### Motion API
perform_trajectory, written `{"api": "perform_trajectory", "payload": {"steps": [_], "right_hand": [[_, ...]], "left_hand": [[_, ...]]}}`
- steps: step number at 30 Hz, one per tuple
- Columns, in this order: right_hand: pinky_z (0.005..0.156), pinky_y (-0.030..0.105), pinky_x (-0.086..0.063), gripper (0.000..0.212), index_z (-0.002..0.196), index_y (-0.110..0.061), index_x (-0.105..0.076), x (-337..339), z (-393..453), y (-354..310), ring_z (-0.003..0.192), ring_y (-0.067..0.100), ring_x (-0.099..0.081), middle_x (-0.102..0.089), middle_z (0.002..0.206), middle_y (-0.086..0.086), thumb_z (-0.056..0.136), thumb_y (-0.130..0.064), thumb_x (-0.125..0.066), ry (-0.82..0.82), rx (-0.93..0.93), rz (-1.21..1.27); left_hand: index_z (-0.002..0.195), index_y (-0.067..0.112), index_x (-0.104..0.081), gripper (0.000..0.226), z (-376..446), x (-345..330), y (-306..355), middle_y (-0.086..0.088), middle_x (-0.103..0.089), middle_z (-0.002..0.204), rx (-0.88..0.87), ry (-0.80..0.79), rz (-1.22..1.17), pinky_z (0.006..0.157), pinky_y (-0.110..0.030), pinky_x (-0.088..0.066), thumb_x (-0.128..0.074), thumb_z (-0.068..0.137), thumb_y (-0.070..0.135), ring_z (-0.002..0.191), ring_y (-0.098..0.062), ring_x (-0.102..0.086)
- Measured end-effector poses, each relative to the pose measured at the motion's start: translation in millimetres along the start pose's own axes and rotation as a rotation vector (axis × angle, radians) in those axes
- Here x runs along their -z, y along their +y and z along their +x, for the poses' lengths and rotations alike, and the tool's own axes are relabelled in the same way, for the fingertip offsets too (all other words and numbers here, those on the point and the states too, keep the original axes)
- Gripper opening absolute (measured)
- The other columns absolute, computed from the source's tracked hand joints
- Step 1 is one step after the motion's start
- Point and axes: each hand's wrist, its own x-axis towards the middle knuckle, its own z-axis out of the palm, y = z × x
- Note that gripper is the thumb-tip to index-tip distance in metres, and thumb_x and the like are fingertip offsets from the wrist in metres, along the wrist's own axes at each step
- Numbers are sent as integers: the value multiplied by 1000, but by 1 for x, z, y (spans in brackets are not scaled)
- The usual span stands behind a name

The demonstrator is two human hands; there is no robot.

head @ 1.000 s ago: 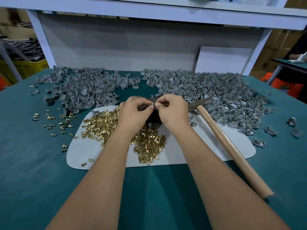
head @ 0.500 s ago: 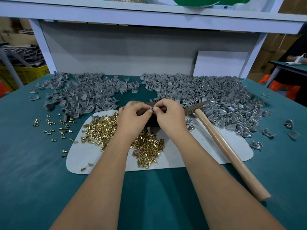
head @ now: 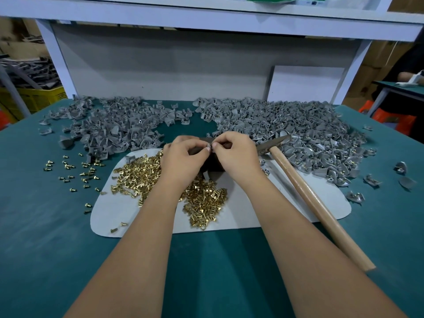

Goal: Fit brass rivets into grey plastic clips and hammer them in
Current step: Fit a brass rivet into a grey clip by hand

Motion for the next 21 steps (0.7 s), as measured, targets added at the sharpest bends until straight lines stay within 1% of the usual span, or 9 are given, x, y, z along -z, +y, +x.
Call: {"api": "perform_trajectory", "payload": {"steps": [3, 6, 8, 10, 13, 17, 21], "right_hand": [[69, 23, -44, 11, 79, -20, -67, 0, 1, 0, 79, 11, -59, -63, 79, -8, 86, -11, -64, 2, -13, 20], [67, 22, -42, 16, 76, -21, -65, -1, 2, 2, 76, 11, -58, -61, 75, -10, 86, -10, -64, 0, -14, 12], [65, 22, -41, 17, 75, -22, -64, -2, 2, 3, 76, 10, -57, -60, 73, -11, 86, -10, -65, 9, -13, 17], [64, 20, -39, 15, 76, -21, -65, -3, 2, 4, 75, 8, -56, -59, 72, -13, 86, -10, -66, 23, -9, 25], [61, 17, -37, 13, 77, -20, -67, -4, 1, 7, 70, 2, -52, -58, 71, -15, 85, -11, -67, 38, 4, 38], [59, 14, -36, 13, 76, -21, -67, -5, 1, 9, 67, -2, -50, -57, 70, -17, 85, -11, -68, 51, 21, 45], [60, 10, -35, 14, 77, -22, -66, -5, -2, 10, 69, -4, -50, -57, 72, -17, 86, -11, -67, 56, 58, 32]], "left_hand": [[85, 41, -68, 11, 0, 0, 1, 4, -58, 114, 0, -1, -6, 103, -46, -42, -69, 87, 30, 120, -29, -49], [84, 40, -69, 11, 0, 1, 1, 8, -57, 110, -8, -10, -22, 101, -48, -44, -70, 87, 30, 119, -28, -49], [83, 41, -68, 12, -1, 1, 1, 11, -56, 105, -20, -12, -33, 100, -48, -45, -70, 87, 30, 118, -27, -50], [81, 43, -66, 15, -2, 1, 1, 14, -55, 102, -42, -1, -21, 103, -46, -42, -71, 86, 29, 116, -25, -51], [76, 47, -63, 23, -3, 1, 1, 21, -54, 96, -77, 17, -11, 105, -45, -39, -71, 86, 27, 112, -20, -54], [74, 47, -62, 25, -3, 1, 1, 22, -54, 94, -98, 24, -2, 106, -45, -39, -71, 86, 27, 108, -15, -56], [74, 47, -62, 25, -3, 1, 1, 23, -53, 94, -99, 21, 0, 107, -45, -38, -71, 86, 27, 109, -16, -55]]}}
